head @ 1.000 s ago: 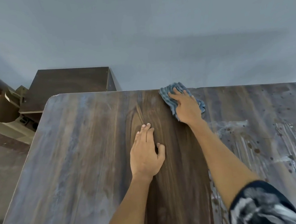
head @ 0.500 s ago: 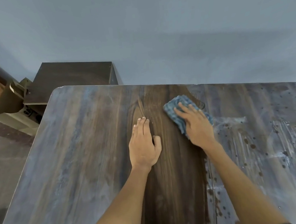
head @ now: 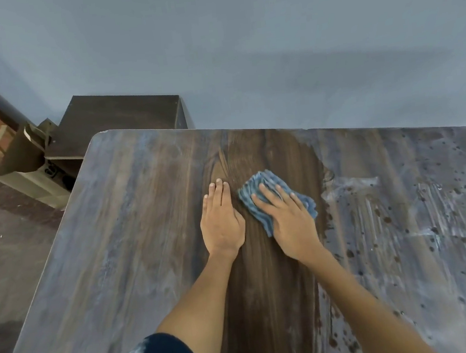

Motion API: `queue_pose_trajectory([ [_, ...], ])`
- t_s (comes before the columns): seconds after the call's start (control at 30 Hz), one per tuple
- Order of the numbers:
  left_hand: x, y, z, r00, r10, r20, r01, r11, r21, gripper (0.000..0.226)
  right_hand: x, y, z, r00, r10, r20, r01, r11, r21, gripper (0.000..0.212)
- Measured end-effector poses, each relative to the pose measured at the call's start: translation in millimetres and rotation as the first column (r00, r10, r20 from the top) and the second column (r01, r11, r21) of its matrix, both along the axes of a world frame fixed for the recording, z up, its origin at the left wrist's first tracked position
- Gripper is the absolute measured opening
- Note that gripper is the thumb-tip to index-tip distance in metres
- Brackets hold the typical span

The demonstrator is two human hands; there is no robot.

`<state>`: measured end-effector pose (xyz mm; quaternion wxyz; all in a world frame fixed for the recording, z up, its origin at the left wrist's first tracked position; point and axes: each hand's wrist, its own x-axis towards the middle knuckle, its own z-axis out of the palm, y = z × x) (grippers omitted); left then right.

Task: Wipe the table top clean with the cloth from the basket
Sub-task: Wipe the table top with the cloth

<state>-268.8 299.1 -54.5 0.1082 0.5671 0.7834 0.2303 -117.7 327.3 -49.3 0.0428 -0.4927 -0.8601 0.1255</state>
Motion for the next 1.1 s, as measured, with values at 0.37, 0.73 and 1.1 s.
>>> queue_pose_trajectory([
  [0.37, 3, -25, -7, 0.998, -0.020, -0.058, 0.016, 0.998, -0.064, 0.049, 8, 49, 14, 0.912, -0.393, 0.115, 0.398, 0.917, -0.018, 0.061],
  [0.73, 1, -28, -9, 0.997, -0.044, -0.062, 0.040, 0.997, -0.074, 0.050, 24, -59, 3, 0.994, 0.101, 0.045, -0.100, 0.995, -0.023, 0.068],
  [1.1, 6, -66, -8, 0.995, -0.062, -0.073, 0.055, 0.995, -0.089, 0.048, 10, -9, 13, 0.951, -0.289, 0.110, 0.292, 0.956, -0.020, 0.062],
])
